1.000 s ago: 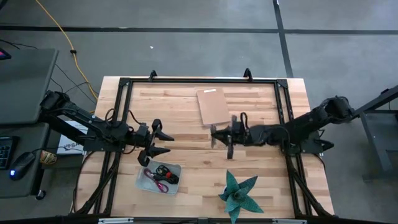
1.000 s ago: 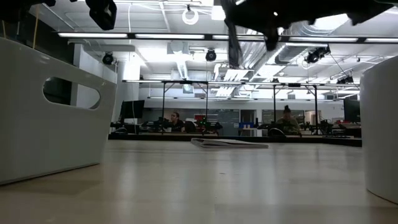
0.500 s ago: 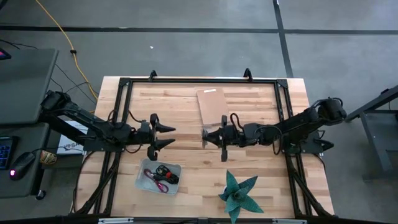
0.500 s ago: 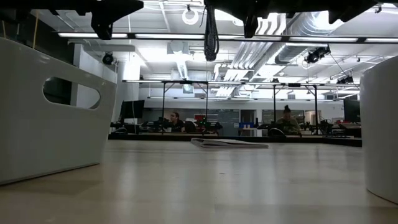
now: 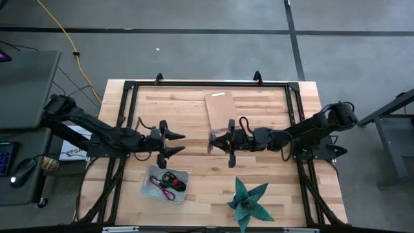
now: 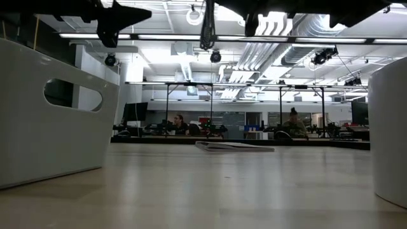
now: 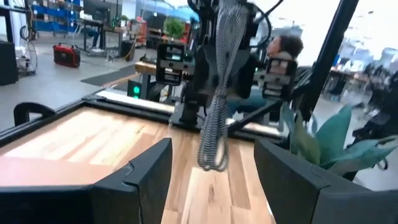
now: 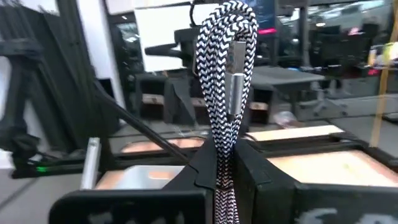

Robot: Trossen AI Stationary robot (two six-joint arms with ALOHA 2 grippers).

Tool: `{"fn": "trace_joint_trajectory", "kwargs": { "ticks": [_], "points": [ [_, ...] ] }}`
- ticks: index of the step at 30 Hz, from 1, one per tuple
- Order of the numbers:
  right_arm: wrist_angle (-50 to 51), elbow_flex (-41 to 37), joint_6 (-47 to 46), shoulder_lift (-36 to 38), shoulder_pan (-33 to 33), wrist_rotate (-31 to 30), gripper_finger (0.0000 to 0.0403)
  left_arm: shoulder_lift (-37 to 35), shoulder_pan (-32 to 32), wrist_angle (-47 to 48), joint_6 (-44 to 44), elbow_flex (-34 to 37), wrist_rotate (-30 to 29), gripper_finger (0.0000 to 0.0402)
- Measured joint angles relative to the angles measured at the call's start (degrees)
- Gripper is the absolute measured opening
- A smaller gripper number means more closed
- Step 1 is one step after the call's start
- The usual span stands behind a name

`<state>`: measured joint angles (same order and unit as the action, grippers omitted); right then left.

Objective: Pick and place USB-C Cables

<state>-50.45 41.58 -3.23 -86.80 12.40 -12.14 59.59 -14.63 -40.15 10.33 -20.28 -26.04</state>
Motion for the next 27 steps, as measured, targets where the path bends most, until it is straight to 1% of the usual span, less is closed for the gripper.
{"fn": "trace_joint_trajectory", "kwargs": {
  "ticks": [6, 12, 15, 20, 27],
  "points": [
    [-9.0, 0.6, -2.5, -5.1, -0.6, 5.6, 0.0007, 8.8, 0.0, 0.0, -1.0, -5.4, 0.2, 0.0209],
    [-7.0, 5.6, -3.1, -8.4, -0.7, 6.7, 0.0006, 15.9, 0.0, -0.3, -1.3, -10.8, 0.2, 0.0209],
    [-4.0, 8.2, -2.8, -9.7, -0.7, 6.3, 0.0006, 18.0, -0.1, 0.1, -1.3, -12.2, 0.7, 0.0209],
    [-1.6, 11.5, -2.8, -11.5, -0.7, 6.4, 0.0006, 19.8, -0.2, -0.2, 0.0, -13.6, 3.9, 0.0209],
    [-0.9, 14.4, -2.0, -14.0, -0.7, 6.5, 0.0006, 20.6, -0.2, 0.0, 0.5, -13.9, 4.0, 0.0208]
  ]
}}
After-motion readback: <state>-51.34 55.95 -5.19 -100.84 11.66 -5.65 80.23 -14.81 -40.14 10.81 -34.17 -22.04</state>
